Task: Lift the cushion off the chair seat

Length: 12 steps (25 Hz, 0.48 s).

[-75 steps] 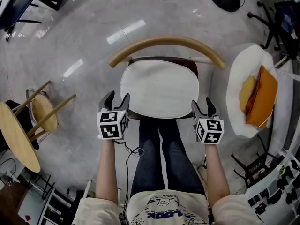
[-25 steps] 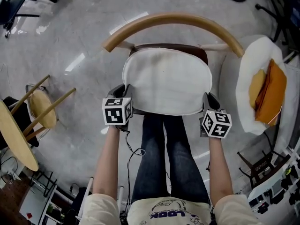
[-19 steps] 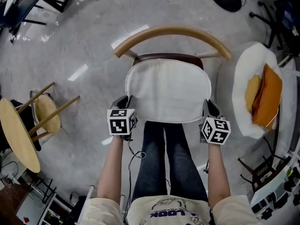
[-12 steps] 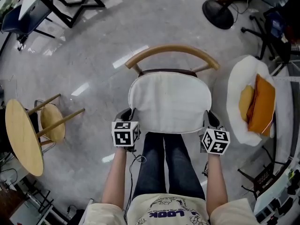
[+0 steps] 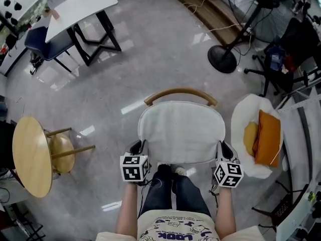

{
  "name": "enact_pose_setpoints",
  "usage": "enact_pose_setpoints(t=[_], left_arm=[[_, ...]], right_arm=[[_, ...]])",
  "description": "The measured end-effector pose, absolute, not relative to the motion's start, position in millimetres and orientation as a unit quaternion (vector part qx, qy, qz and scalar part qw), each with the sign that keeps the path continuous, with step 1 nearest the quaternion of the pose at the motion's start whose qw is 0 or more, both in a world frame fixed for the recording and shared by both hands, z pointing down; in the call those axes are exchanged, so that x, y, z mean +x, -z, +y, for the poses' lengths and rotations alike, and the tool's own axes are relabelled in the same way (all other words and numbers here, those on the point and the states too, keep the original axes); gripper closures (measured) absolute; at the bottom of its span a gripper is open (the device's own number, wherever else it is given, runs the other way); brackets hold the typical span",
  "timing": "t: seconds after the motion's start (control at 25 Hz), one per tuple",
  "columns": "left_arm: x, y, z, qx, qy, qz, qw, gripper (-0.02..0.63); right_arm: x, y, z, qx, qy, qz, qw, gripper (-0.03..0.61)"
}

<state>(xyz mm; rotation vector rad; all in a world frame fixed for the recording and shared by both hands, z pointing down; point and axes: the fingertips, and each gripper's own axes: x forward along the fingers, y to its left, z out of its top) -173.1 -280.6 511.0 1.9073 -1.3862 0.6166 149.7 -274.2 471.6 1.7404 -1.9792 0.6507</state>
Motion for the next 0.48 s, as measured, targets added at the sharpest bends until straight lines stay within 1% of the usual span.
enact_pose_setpoints(t=[0.24, 0.48], left_arm=[[-184.0, -412.5, -270.9, 0.746, -0.183, -0.564, 0.303, 0.565], [-182.4, -330.6, -222.7, 0.750, -0.150, -0.588, 0.264, 0.565]], right_arm=[[140.0, -376.3, -270.6, 0.630, -0.179, -0.737, 0.165, 0.537], [141.5, -299.6, -226.4, 0.625, -0.137, -0.759, 0.121, 0.537]])
